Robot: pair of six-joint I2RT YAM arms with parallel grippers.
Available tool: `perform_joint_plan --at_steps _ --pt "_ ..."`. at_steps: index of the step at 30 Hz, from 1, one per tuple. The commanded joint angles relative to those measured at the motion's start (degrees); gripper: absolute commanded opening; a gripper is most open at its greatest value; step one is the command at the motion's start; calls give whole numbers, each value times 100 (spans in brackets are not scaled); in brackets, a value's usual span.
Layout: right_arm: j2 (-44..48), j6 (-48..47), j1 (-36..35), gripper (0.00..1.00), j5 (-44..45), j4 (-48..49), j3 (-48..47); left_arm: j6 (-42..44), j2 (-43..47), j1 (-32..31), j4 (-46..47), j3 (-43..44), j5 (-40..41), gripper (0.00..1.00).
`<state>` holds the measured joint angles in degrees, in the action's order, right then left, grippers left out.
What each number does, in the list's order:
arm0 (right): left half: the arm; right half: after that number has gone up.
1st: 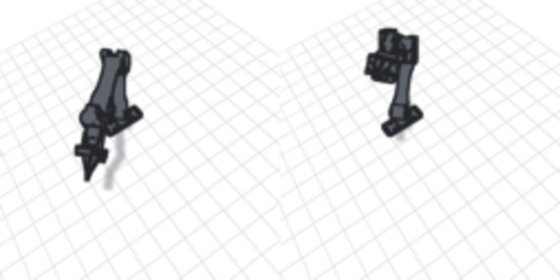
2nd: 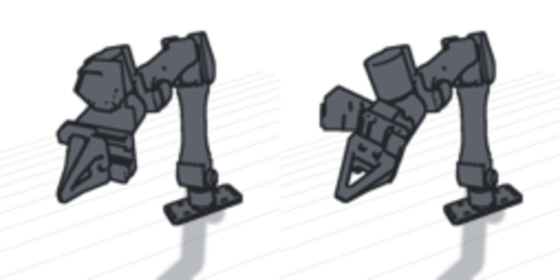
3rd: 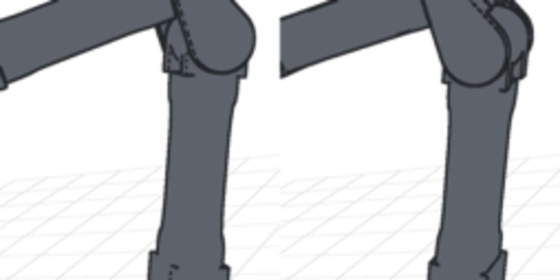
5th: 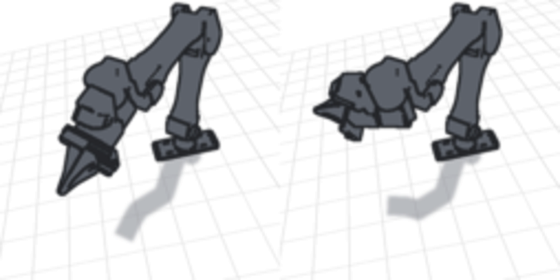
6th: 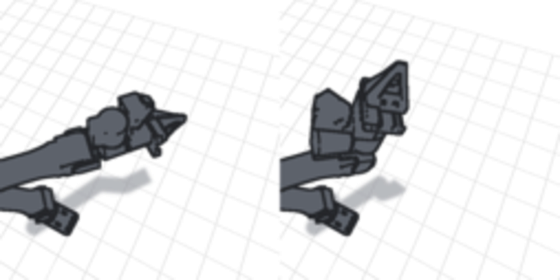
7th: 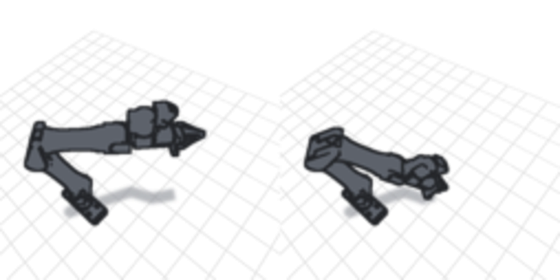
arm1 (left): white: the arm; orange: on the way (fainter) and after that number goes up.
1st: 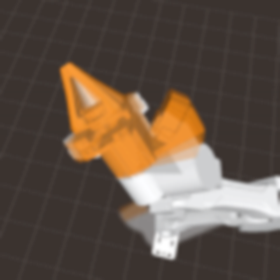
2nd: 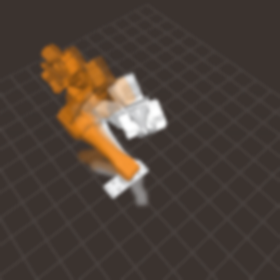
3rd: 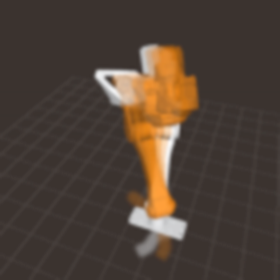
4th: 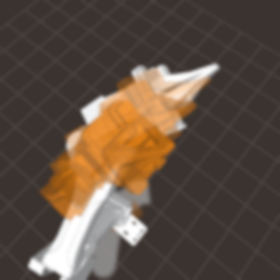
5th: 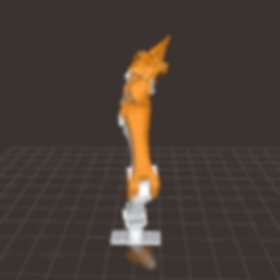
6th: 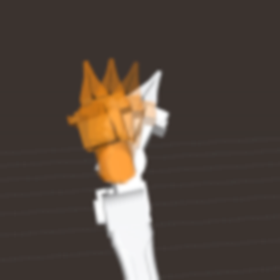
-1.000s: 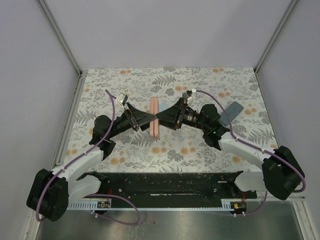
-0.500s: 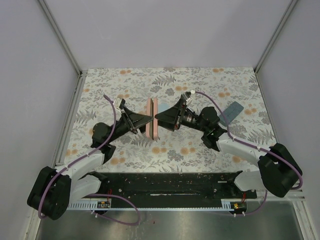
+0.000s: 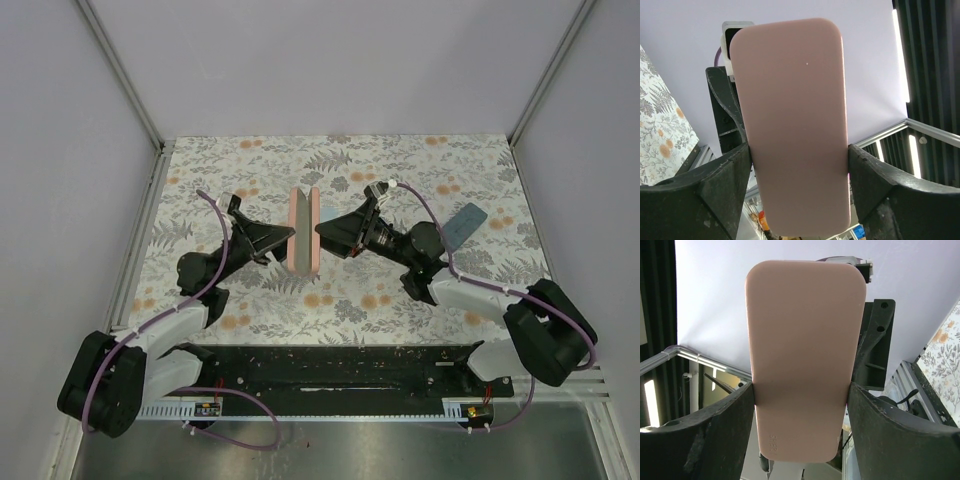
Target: Organize the sunglasses
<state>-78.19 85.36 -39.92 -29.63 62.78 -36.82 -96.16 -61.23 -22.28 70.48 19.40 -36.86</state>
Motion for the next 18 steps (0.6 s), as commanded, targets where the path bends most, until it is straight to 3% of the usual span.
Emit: perform_joint_plan --at_steps 1,9,18 --pt "-222 402 20 52 168 1595 -9 -342 -55 66 1424 47 144 0" --pt "-521 587 37 51 212 2422 8 -588 -108 136 1732 56 162 0" --pt "-434 569 55 52 150 2423 -238 -1028 -416 216 2497 160 381 0"
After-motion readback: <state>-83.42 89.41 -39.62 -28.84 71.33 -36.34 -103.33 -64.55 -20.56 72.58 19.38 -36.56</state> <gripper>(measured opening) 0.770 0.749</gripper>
